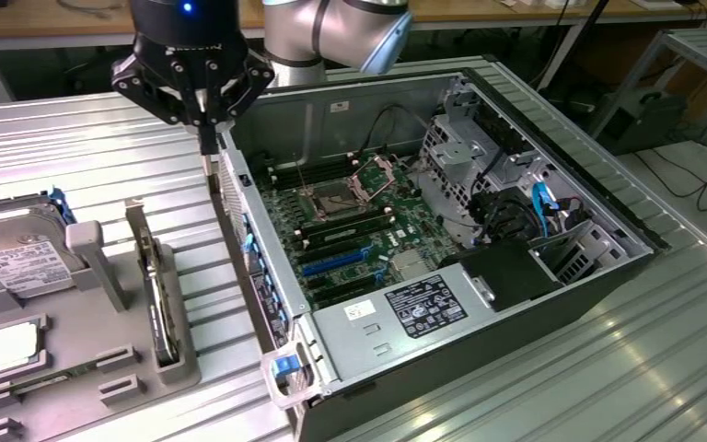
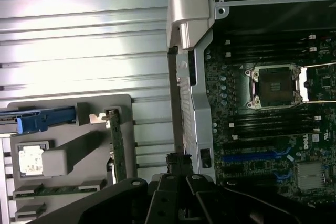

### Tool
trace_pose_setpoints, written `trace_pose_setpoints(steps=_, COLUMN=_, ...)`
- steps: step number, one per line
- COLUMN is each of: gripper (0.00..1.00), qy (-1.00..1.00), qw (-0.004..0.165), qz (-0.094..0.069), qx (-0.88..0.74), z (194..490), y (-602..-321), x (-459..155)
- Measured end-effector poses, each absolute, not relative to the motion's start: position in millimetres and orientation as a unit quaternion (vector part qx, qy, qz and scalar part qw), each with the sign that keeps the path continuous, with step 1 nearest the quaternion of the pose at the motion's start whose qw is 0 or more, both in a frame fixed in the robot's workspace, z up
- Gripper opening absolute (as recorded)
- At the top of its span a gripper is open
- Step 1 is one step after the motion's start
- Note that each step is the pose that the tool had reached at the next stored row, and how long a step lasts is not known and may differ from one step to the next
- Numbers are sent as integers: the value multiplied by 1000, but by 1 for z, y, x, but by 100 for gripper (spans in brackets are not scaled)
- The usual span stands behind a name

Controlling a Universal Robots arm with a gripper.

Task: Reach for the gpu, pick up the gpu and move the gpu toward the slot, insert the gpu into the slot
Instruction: 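Reach for the gpu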

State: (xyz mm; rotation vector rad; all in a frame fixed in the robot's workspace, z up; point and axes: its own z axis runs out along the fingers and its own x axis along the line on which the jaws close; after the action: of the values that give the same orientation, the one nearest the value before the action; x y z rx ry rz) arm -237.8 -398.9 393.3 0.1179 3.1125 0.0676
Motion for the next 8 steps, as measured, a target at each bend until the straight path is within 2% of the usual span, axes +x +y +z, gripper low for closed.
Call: trace_pose_setpoints(steps=8, gripper=11, qy=999, qw=13, qz=22, qx=38, z=393, y=-399, x=-251)
